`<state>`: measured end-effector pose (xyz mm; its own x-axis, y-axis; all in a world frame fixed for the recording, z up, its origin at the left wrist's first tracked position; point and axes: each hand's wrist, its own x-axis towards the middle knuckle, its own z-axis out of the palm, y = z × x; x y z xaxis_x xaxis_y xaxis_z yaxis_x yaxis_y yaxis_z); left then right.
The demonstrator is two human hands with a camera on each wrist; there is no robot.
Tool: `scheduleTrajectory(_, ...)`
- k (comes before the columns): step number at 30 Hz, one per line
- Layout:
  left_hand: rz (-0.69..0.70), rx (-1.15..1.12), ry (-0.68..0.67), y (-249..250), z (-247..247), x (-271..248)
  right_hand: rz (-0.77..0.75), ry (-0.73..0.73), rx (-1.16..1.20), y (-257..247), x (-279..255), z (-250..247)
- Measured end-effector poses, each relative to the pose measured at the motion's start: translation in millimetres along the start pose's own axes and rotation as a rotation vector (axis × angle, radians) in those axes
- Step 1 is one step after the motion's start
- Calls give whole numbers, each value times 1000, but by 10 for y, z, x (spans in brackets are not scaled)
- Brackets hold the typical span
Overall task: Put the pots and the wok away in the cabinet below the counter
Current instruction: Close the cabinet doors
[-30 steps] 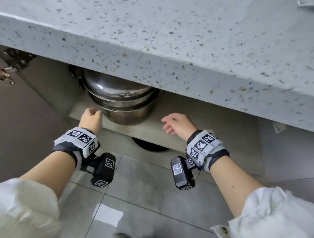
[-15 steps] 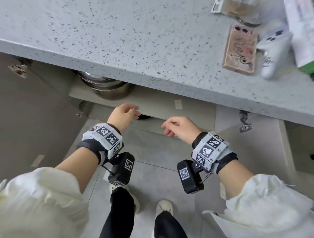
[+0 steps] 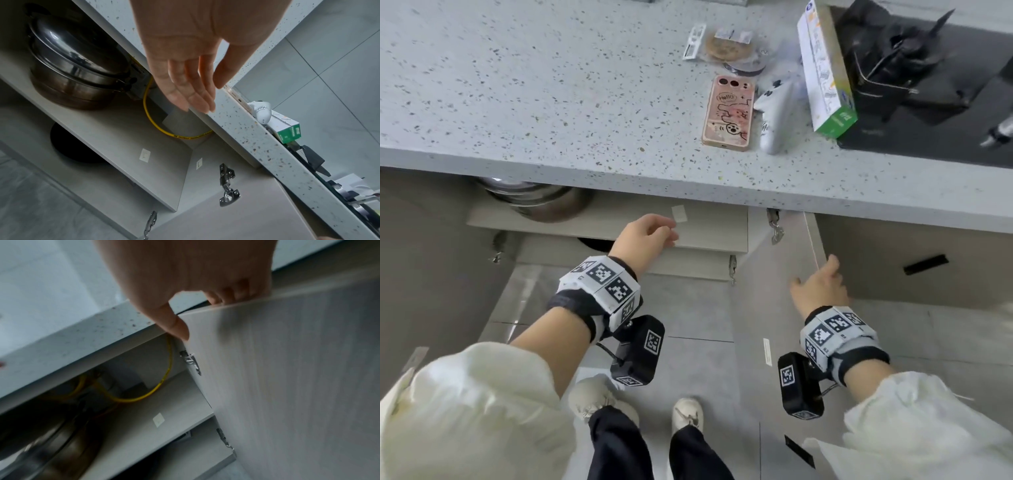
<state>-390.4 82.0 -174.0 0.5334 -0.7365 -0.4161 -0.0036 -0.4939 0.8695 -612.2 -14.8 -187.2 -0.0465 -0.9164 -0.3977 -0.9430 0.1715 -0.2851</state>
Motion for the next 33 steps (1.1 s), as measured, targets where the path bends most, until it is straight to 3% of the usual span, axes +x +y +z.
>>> scheduleTrajectory(3, 0, 14, 12, -45, -35, -47, 66, -69, -36, -61, 36, -61)
scheduleTrajectory(8, -33, -21, 60, -61, -162, -79, 51, -142, -84, -176, 34, -109)
scheduleTrajectory(19, -45, -20, 150, -128, -582, -180, -2, -264, 112, -669, -219, 155)
scheduleTrajectory(25, -24, 137, 389, -229, -1125, -249, -53, -493, 284, -1290, -544, 690)
scheduleTrajectory(28, -72, 118, 426, -355, -1306, -222, -44, -576, 380, -1556, -625, 862)
scheduleTrajectory(33, -196, 60, 288, -601, -1456, 22, 34, -529, 454, -1857, -552, 1066)
